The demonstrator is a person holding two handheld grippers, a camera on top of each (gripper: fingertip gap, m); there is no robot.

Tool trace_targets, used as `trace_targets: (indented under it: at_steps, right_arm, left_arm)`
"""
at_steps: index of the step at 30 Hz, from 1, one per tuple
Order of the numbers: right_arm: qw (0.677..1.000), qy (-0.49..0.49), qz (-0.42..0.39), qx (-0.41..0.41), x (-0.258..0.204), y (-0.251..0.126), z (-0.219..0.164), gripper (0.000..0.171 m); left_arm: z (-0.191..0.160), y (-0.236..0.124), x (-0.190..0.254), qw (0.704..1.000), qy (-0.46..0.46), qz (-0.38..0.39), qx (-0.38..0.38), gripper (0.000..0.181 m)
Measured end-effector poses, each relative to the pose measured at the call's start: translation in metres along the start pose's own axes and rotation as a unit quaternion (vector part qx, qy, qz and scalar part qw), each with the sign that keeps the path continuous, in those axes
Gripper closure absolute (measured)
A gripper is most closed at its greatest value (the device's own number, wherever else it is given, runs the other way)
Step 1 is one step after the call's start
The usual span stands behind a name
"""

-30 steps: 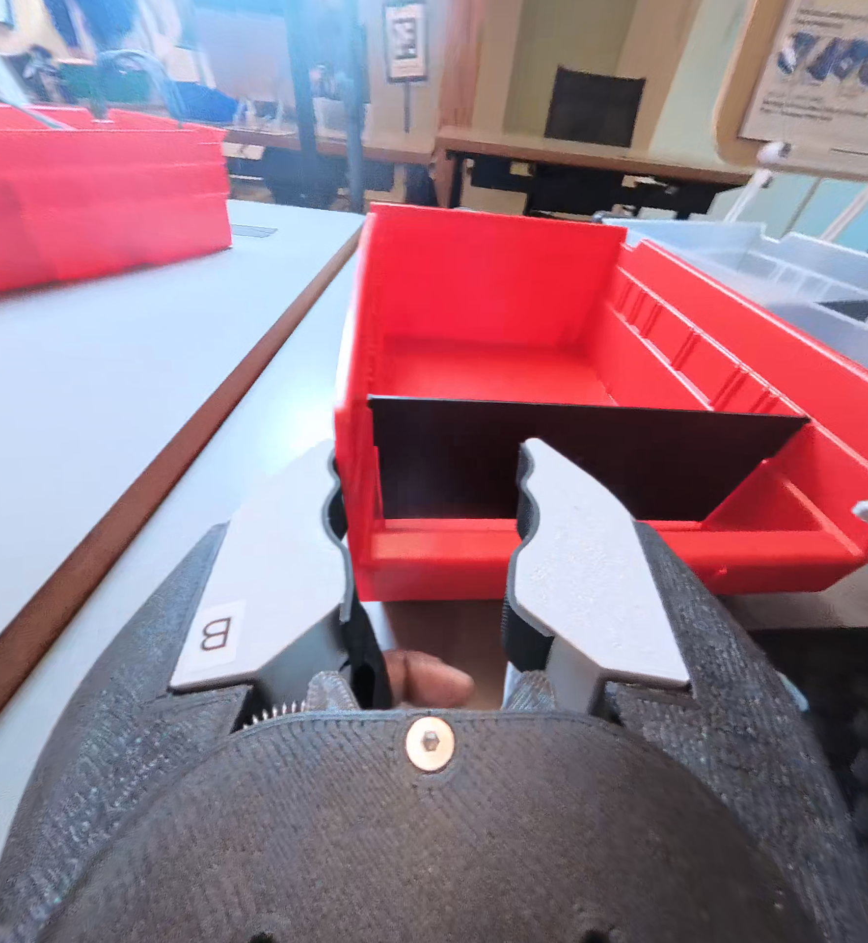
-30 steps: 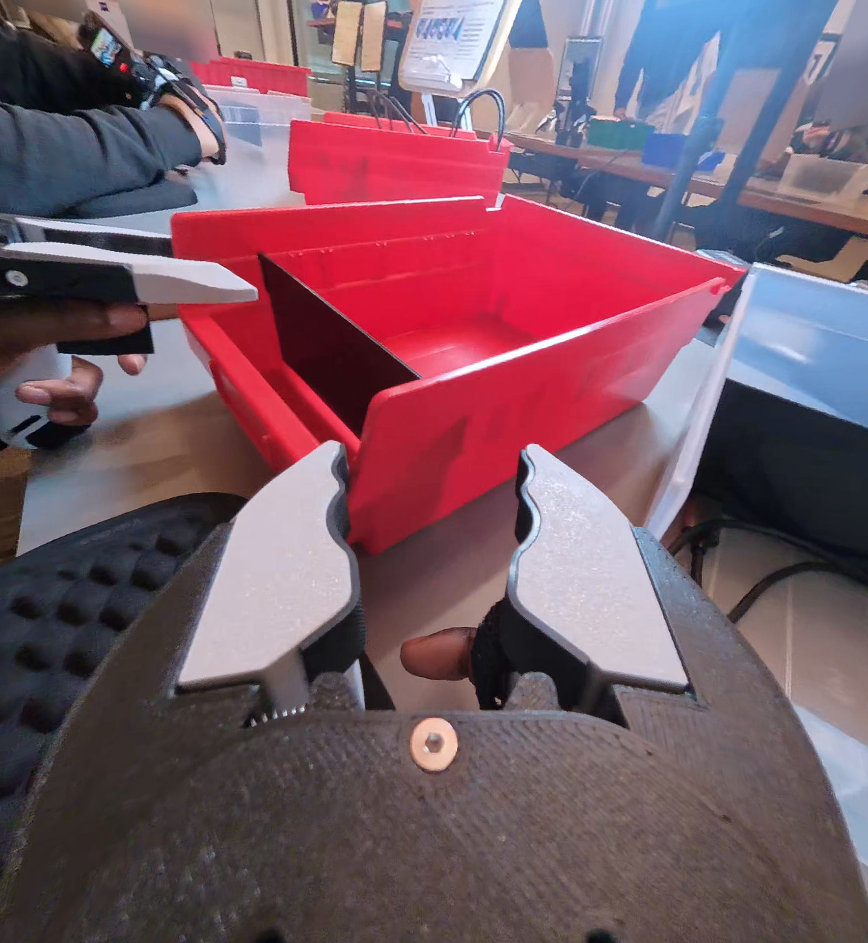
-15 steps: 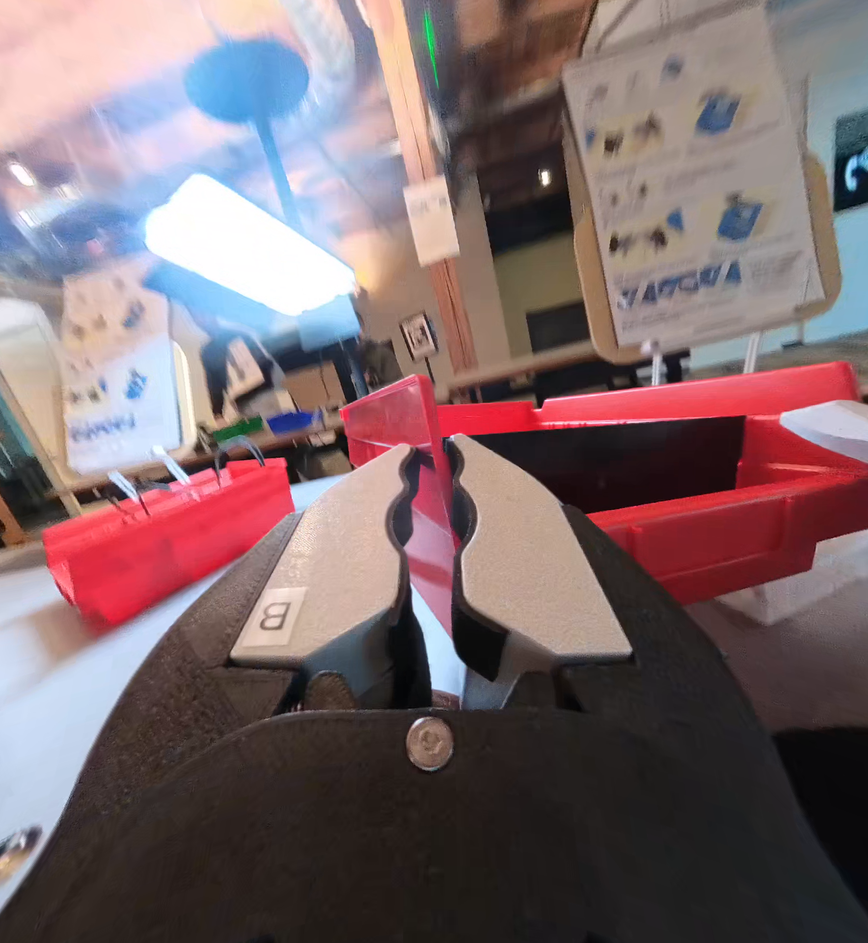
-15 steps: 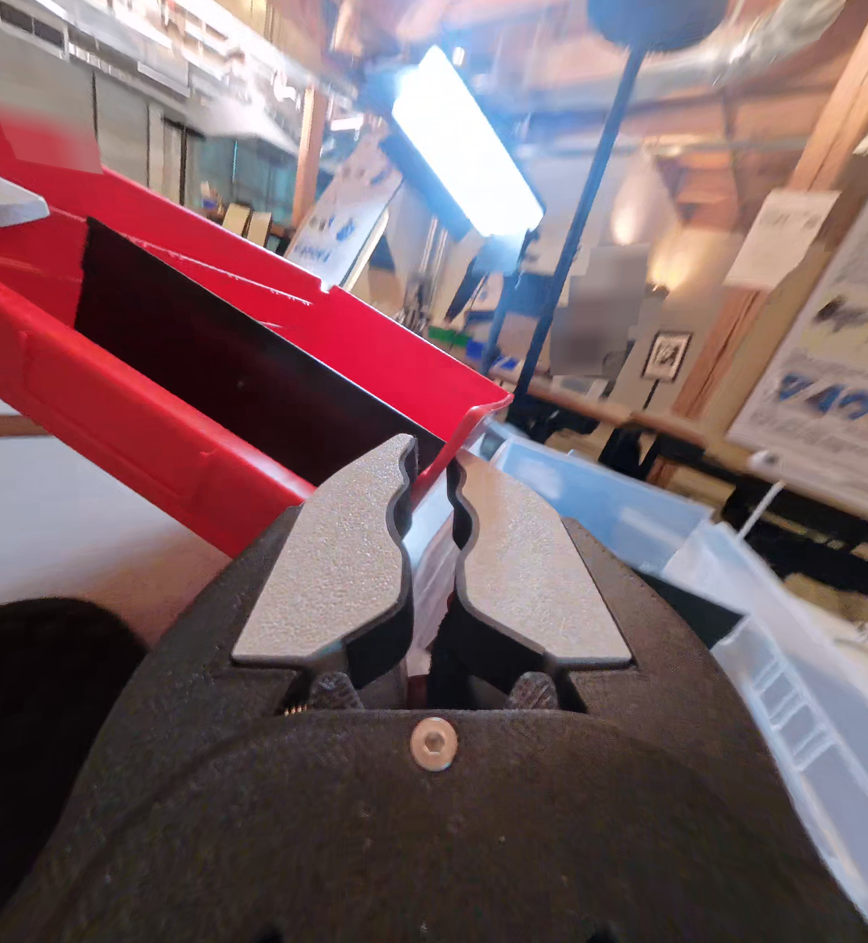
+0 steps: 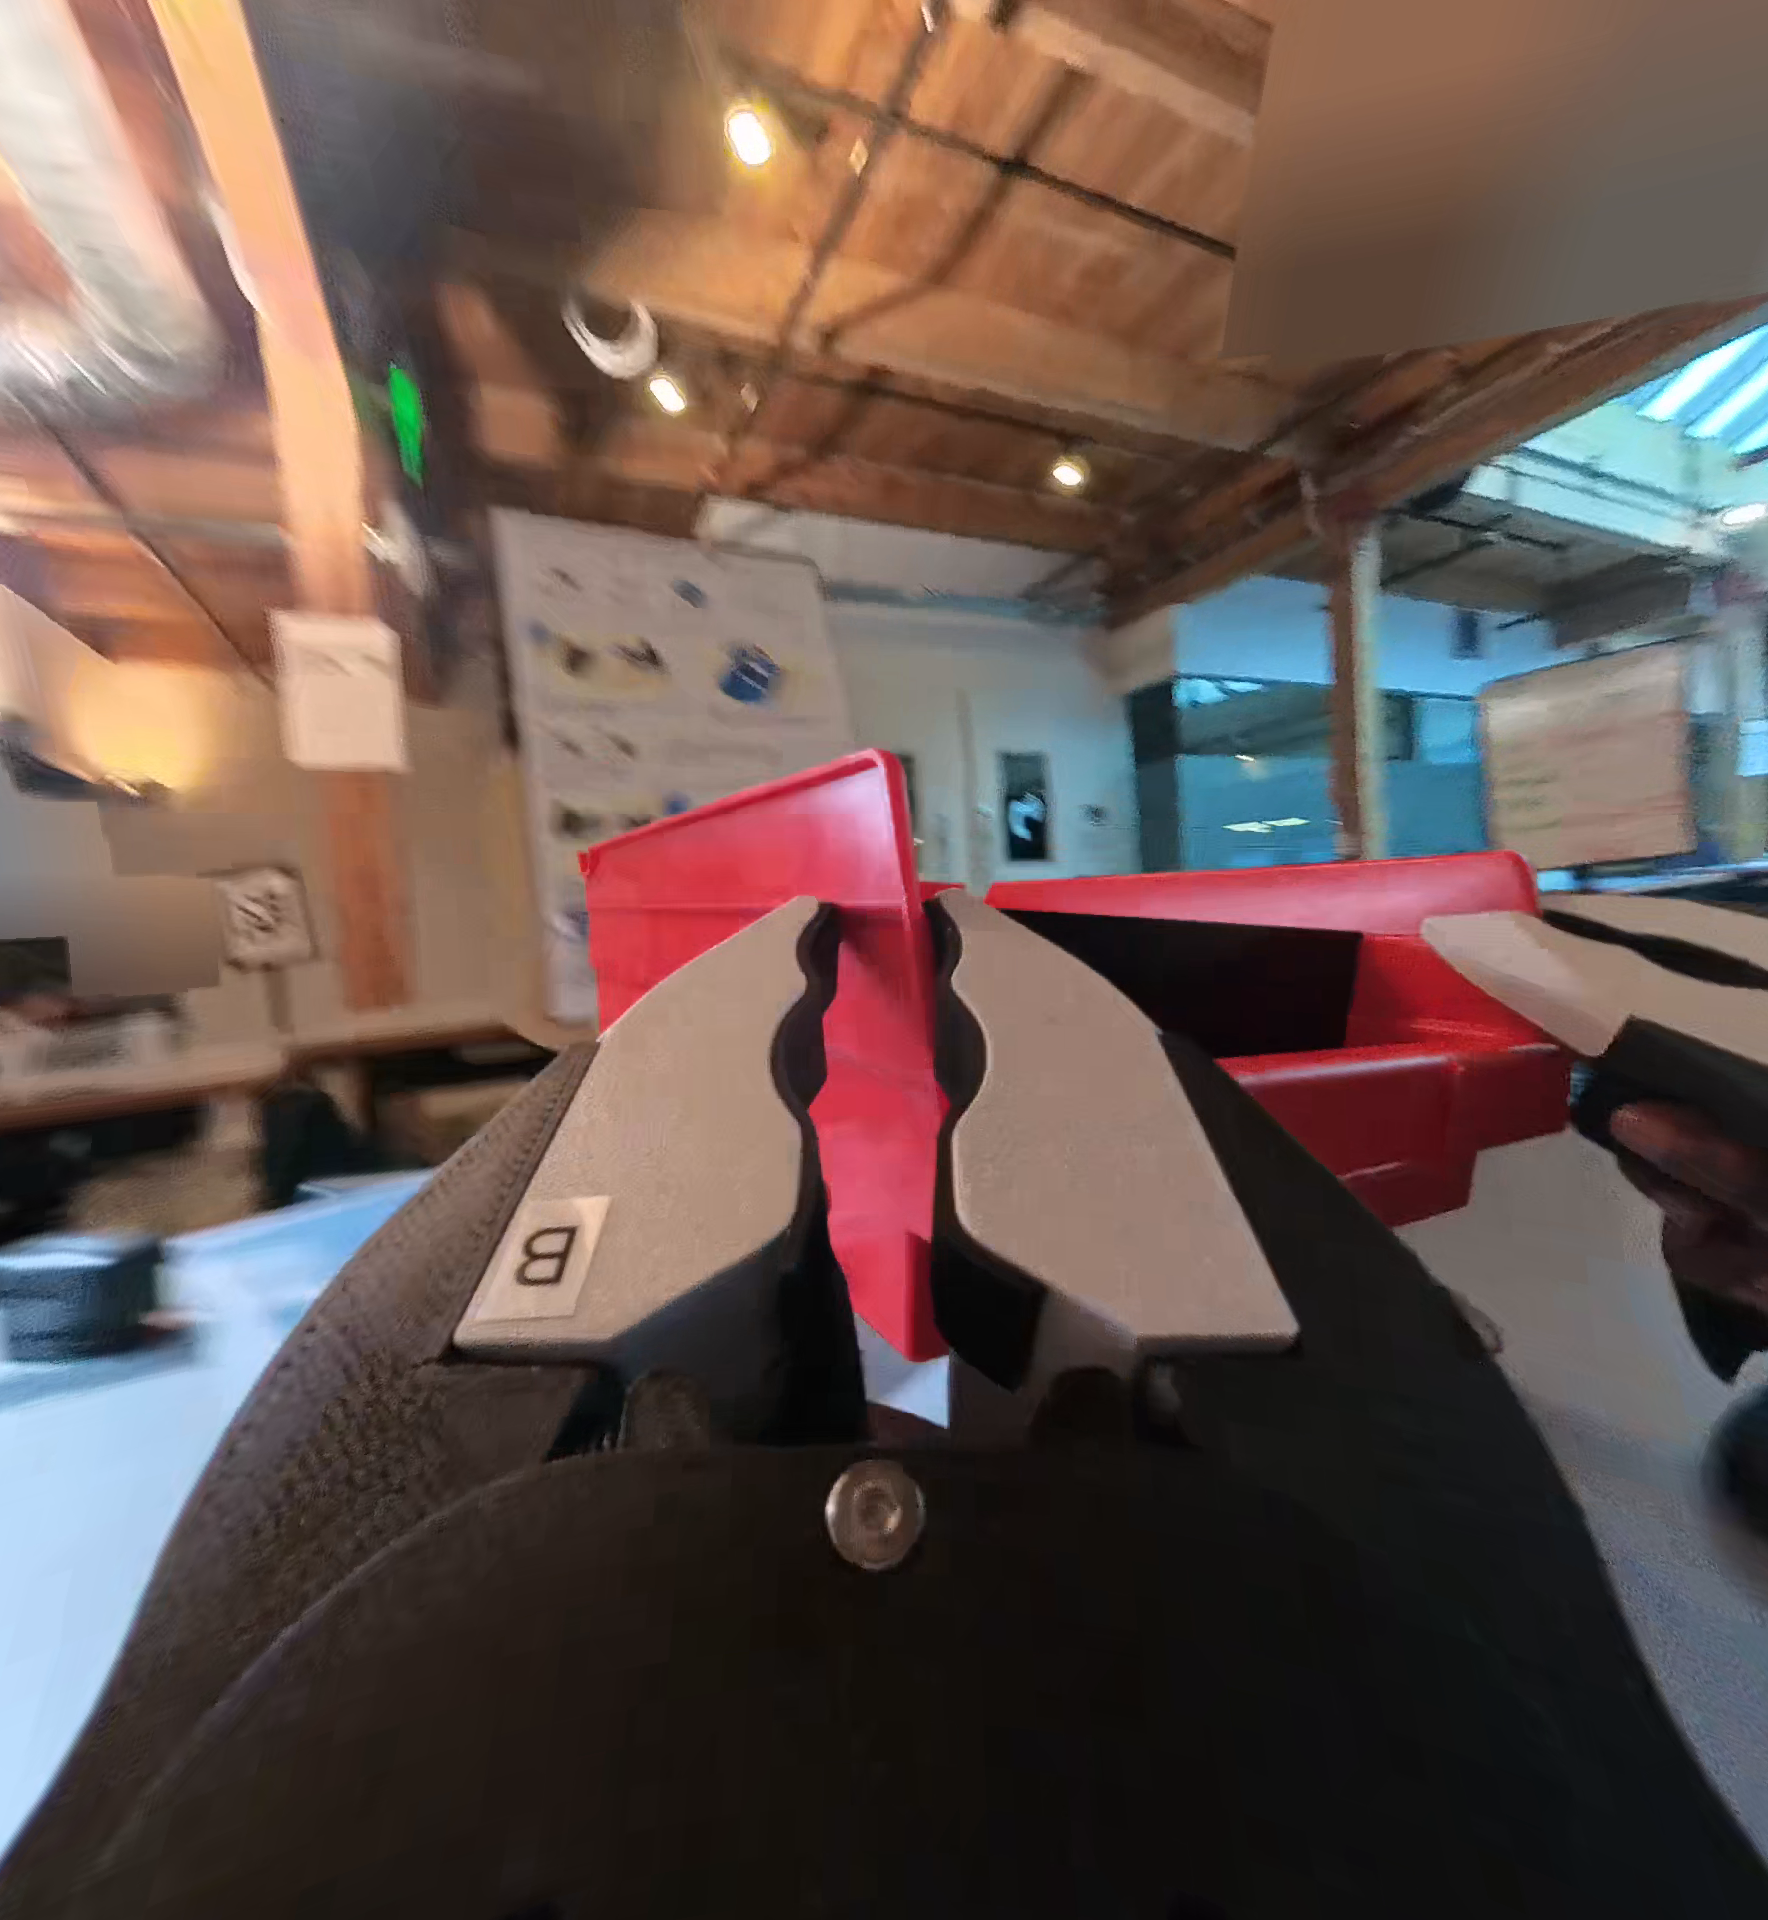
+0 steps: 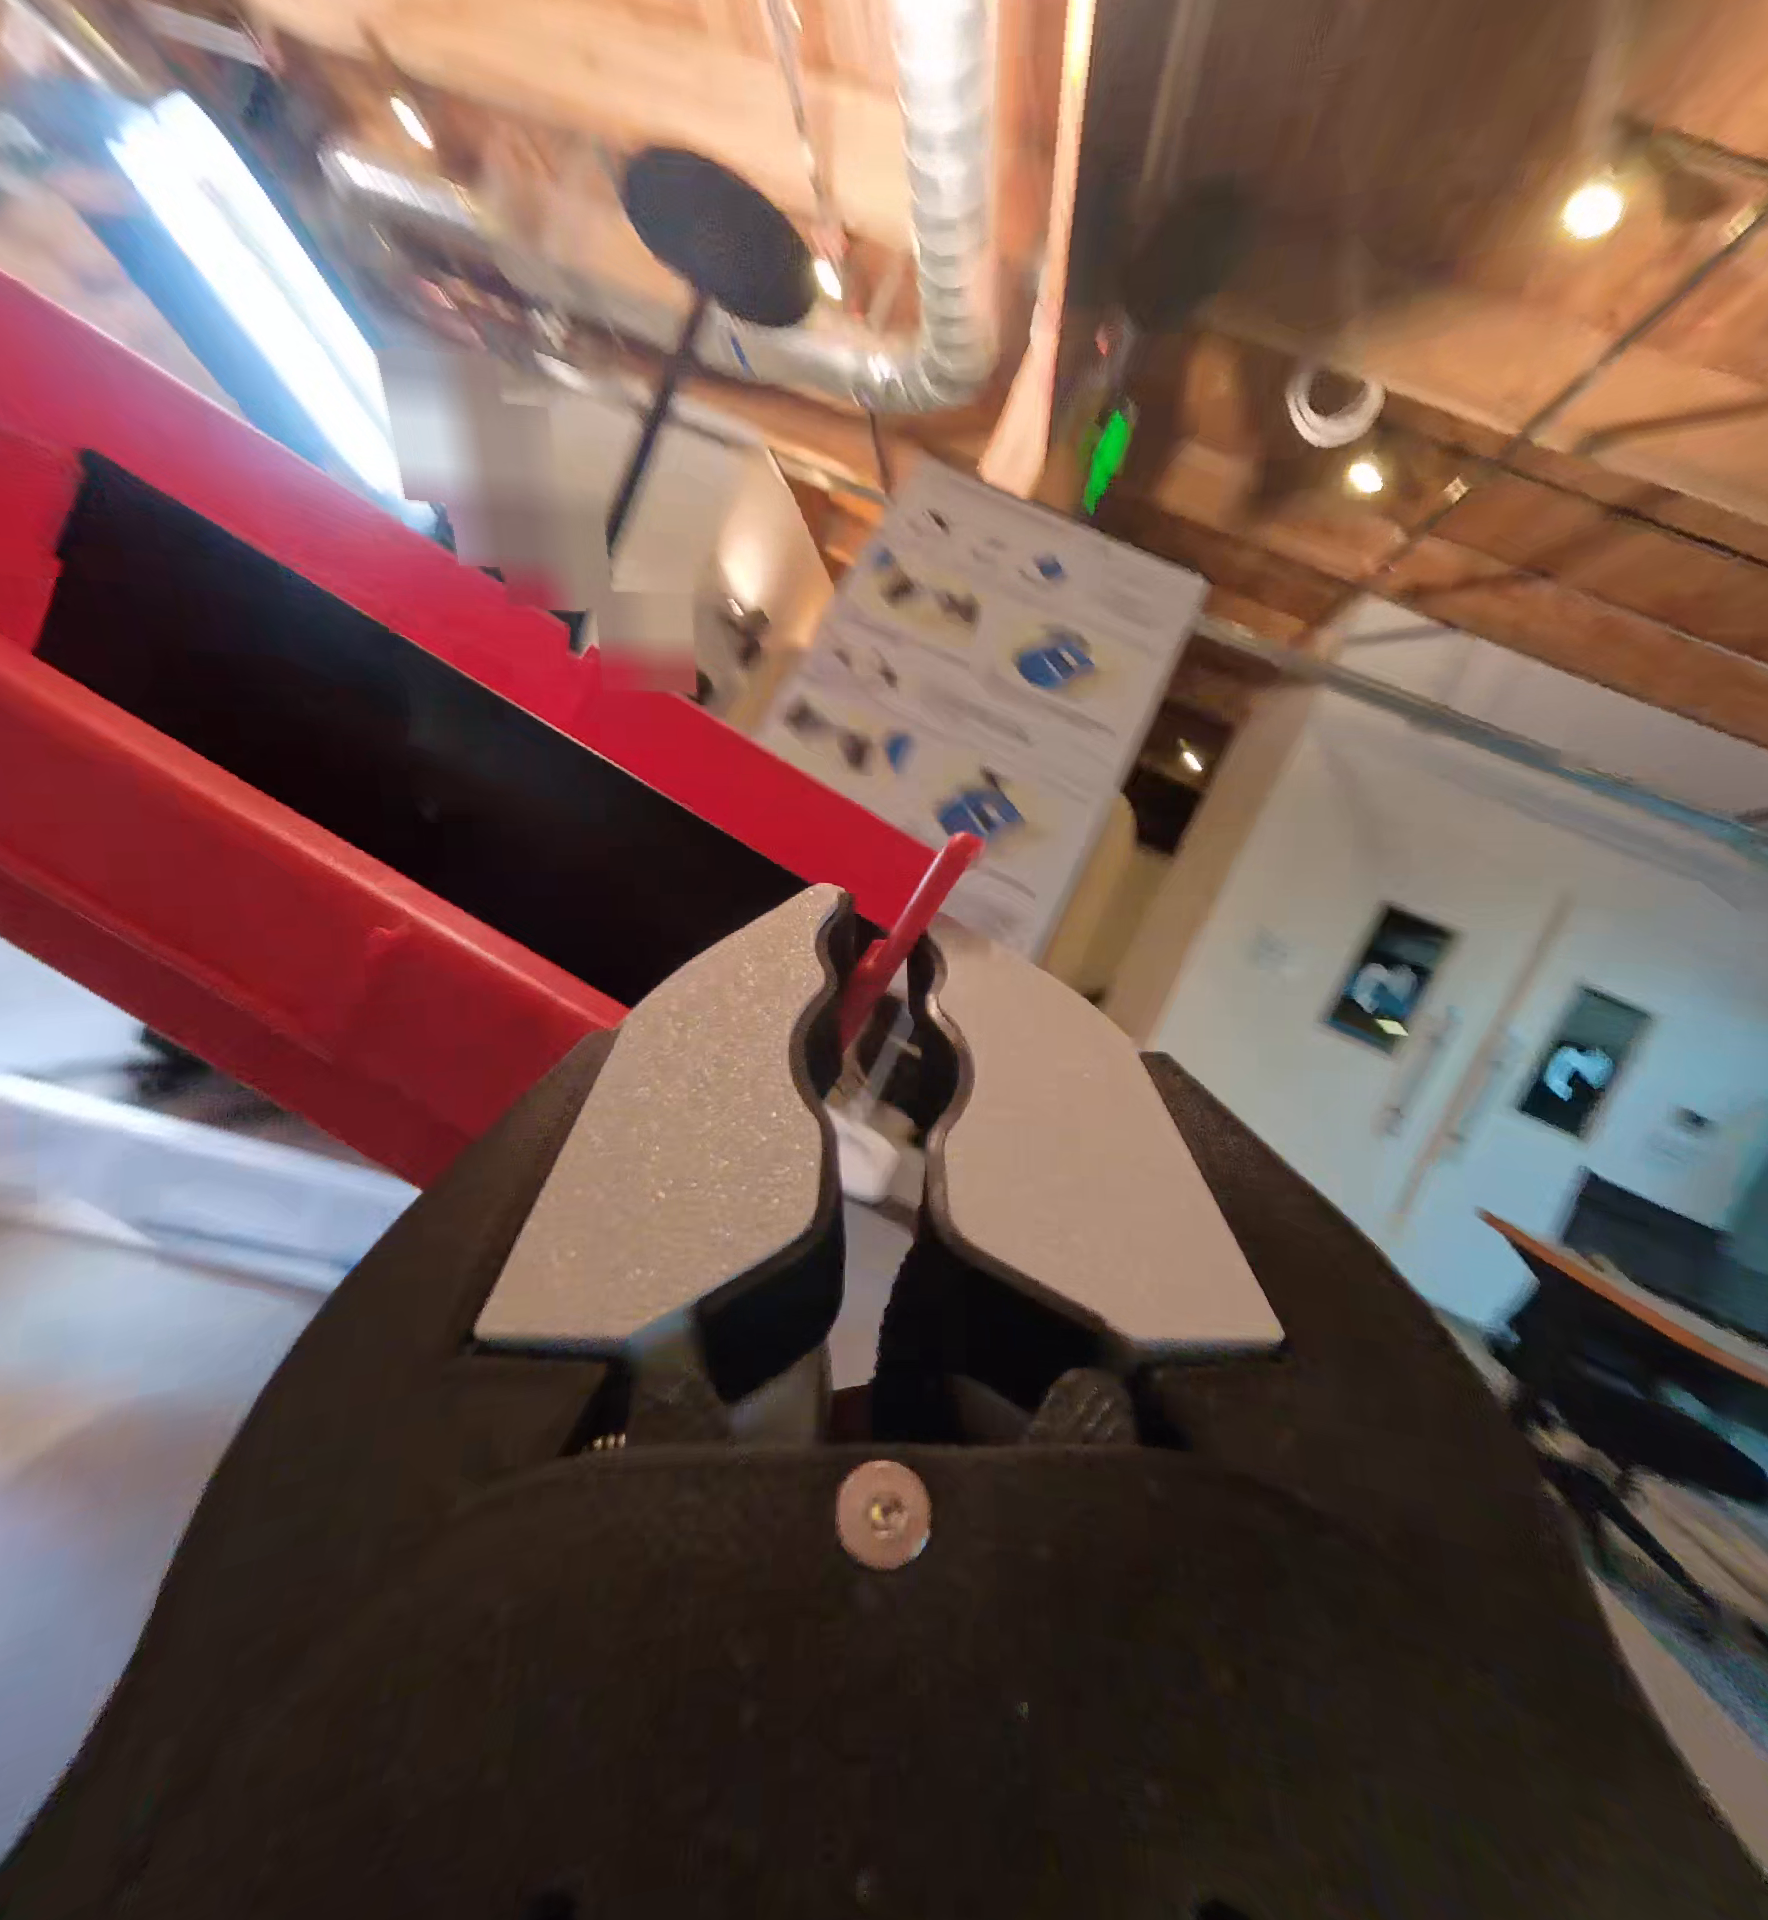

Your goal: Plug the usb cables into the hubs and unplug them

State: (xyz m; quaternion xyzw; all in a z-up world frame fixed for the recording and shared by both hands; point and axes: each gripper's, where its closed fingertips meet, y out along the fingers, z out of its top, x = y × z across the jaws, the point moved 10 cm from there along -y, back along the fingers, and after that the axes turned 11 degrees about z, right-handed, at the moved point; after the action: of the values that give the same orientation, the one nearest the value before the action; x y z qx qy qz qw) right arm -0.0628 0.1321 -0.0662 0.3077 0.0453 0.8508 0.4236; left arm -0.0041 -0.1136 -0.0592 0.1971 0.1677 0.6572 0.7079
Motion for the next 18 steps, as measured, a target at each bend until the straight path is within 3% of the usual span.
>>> trace_targets:
  at_steps: [3, 9, 12, 16, 18]
  right_arm:
    - [0.996, 0.003, -0.045, -0.073, 0.038, -0.034, -0.022, 0.161]
    - [0.987, -0.016, -0.088, -0.134, 0.094, -0.070, -0.058, 0.161]
    - [0.975, 0.000, -0.103, -0.196, 0.112, -0.082, -0.079, 0.161]
    - [0.951, -0.003, -0.104, -0.291, 0.127, -0.097, -0.099, 0.159]
    - [0.934, 0.022, -0.086, -0.345, 0.132, -0.100, -0.108, 0.159]
  left_arm:
    - [-0.034, 0.029, 0.045, 0.995, -0.055, -0.056, -0.060, 0.164]
    - [-0.074, 0.072, 0.107, 0.982, -0.059, -0.132, -0.120, 0.162]
    - [-0.099, 0.084, 0.127, 0.961, -0.054, -0.177, -0.208, 0.160]
    - [-0.115, 0.085, 0.142, 0.924, -0.061, -0.259, -0.274, 0.158]
    - [-0.110, 0.083, 0.136, 0.921, -0.076, -0.268, -0.274, 0.146]
